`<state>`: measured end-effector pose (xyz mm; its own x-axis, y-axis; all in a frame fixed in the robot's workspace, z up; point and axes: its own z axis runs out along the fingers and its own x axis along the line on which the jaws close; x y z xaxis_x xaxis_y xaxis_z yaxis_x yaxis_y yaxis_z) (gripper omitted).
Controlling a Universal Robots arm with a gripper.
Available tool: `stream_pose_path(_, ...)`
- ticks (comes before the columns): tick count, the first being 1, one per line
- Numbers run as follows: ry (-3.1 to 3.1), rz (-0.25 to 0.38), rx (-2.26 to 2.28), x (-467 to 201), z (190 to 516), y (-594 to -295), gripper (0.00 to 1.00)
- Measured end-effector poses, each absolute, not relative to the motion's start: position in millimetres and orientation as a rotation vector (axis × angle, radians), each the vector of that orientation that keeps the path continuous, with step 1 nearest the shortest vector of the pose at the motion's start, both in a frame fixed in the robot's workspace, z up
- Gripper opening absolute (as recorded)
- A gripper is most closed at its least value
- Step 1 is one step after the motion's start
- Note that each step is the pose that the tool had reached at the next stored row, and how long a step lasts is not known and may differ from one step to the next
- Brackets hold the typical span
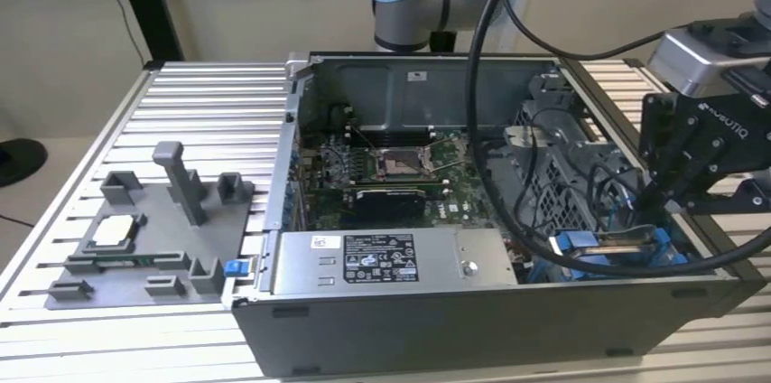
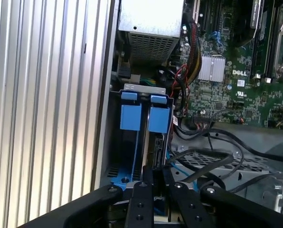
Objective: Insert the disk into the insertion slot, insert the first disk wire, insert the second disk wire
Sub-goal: 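Insert the first disk wire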
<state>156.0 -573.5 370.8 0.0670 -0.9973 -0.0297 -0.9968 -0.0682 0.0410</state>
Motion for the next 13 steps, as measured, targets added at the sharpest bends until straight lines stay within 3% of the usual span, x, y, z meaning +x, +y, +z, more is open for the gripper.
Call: stream_pose_path(13, -2.186, -0.13, 2.195, 159.2, 360.3, -572.8, 0.0)
